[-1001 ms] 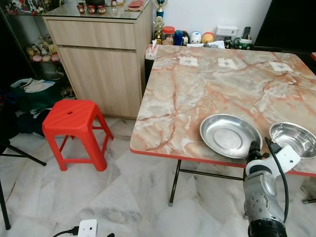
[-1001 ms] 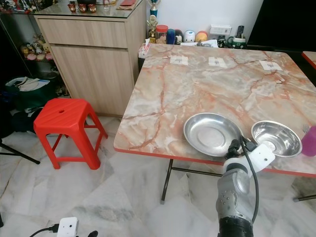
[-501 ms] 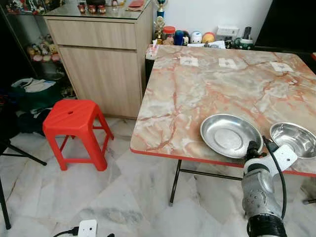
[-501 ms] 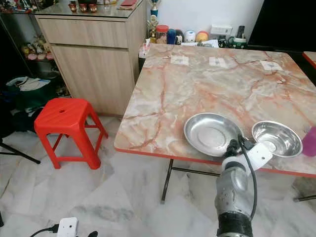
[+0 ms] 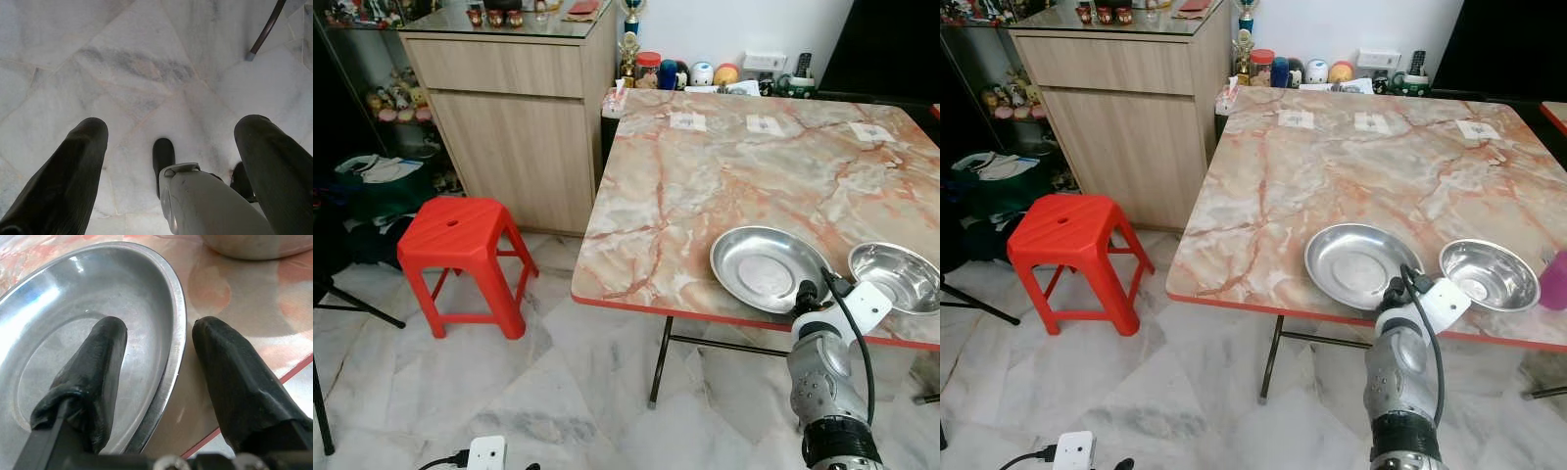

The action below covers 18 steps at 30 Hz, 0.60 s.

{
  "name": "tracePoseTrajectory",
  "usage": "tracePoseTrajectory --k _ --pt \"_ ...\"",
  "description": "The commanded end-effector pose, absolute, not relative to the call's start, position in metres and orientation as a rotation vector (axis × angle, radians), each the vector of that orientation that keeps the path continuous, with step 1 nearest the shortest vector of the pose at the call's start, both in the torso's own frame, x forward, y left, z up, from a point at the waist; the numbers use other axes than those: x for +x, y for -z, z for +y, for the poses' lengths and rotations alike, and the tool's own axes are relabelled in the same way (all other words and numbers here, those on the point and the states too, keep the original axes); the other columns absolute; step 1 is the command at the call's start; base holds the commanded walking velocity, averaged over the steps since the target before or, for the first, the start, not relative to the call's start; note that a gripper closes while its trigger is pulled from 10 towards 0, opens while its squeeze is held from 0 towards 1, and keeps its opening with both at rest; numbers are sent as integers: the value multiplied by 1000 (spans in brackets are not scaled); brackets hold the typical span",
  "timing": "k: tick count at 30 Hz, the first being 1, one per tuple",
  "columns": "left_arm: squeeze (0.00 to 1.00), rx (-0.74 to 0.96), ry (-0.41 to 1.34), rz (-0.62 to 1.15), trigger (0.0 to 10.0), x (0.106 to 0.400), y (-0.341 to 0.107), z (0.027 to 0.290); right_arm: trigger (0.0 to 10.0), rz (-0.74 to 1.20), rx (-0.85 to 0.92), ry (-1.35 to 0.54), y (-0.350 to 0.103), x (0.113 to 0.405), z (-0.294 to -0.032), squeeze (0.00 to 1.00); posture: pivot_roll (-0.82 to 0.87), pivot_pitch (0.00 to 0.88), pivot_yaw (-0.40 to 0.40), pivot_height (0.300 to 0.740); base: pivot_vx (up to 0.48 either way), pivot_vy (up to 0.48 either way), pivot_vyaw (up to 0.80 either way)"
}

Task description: Setting the table

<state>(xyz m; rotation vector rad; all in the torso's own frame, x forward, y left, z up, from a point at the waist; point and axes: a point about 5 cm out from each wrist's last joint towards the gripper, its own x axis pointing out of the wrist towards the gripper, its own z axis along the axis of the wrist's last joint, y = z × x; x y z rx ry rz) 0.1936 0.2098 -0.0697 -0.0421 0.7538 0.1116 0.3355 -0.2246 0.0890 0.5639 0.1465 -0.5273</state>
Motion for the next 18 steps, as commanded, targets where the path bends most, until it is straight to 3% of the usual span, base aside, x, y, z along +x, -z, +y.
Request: tracePoseTrajectory --k 1,13,14,18 --pt "0 -44 -118 781 10000 186 74 211 10000 165 550 533 -88 338 -225 0 71 102 -42 740 0 0 0" --pt "0 -46 -119 778 10000 186 73 211 10000 210 514 511 -84 341 -219 0 75 106 -41 740 0 0 0" --pt "0 -46 -119 778 10000 186 73 211 0 222 498 501 -83 341 -217 0 75 106 -41 740 0 0 0" --pt "0 -46 -120 778 10000 187 73 211 0 220 491 468 -83 343 -210 0 76 107 -41 740 0 0 0"
